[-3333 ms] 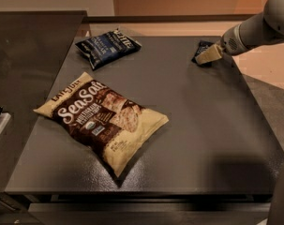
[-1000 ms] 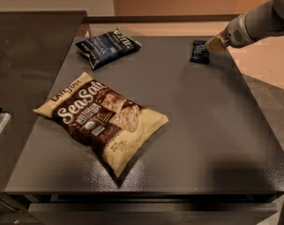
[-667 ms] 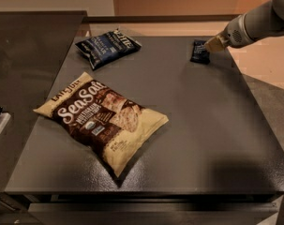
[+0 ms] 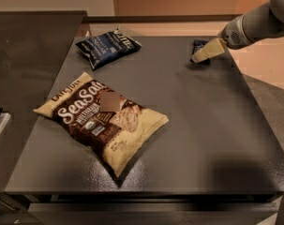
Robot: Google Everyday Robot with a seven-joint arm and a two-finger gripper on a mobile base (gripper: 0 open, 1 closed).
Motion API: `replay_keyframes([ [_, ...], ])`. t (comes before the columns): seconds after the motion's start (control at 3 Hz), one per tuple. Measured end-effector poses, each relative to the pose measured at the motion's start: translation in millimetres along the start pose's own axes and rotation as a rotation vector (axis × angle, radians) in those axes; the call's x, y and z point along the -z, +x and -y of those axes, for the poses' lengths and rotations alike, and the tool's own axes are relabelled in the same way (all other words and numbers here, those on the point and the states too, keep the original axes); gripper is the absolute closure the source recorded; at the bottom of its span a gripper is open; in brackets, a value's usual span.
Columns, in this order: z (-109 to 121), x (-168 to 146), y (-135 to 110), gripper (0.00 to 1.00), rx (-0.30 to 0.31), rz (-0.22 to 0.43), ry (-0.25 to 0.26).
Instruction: Pick rxbar blueberry
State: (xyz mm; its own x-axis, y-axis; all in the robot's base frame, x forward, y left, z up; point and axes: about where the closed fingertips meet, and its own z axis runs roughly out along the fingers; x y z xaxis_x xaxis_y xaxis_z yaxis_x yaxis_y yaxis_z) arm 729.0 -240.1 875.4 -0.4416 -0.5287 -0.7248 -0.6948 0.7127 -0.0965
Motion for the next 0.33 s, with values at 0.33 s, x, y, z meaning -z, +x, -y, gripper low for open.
replay_keyframes([
  [0.33, -0.1, -0.1, 0.0, 0.00, 0.000, 0.000, 0.000],
])
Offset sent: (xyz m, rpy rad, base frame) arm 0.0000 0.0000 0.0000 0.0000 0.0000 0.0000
